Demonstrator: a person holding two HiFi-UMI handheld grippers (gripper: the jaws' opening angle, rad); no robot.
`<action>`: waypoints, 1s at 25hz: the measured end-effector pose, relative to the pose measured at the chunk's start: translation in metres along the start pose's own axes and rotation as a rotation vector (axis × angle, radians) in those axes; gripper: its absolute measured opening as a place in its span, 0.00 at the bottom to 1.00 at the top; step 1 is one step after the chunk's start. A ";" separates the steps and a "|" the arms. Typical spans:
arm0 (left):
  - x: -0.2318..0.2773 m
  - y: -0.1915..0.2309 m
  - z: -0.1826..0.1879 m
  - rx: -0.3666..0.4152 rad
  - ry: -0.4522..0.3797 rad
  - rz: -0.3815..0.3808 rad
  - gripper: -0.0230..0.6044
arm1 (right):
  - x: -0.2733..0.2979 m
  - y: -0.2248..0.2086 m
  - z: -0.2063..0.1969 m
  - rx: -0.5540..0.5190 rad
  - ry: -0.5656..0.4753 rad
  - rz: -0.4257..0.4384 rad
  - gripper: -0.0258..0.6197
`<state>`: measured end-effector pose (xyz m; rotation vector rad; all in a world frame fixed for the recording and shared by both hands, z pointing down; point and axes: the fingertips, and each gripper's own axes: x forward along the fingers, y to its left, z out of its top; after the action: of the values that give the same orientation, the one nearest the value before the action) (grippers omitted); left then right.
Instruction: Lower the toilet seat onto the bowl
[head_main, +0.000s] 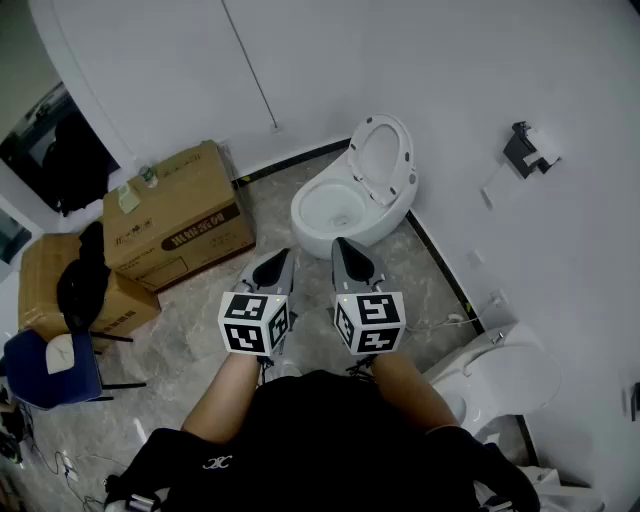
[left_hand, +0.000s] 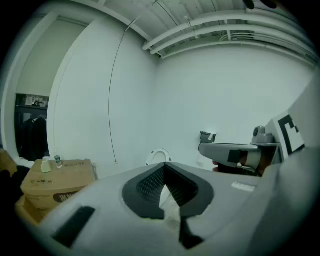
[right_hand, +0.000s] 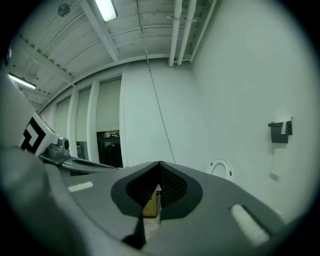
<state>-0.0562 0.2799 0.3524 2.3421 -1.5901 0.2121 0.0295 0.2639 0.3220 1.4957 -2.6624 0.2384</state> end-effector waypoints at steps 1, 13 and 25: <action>0.001 0.001 0.000 0.000 0.000 0.000 0.05 | 0.001 -0.001 0.000 0.000 0.000 0.000 0.05; 0.015 -0.002 -0.001 -0.001 0.016 -0.014 0.05 | 0.008 -0.014 -0.003 0.041 -0.001 -0.025 0.05; 0.021 0.016 0.000 -0.014 0.014 -0.039 0.05 | 0.026 -0.005 -0.004 0.037 0.009 -0.041 0.05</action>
<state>-0.0627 0.2562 0.3610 2.3538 -1.5324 0.2081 0.0197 0.2400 0.3303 1.5541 -2.6314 0.2919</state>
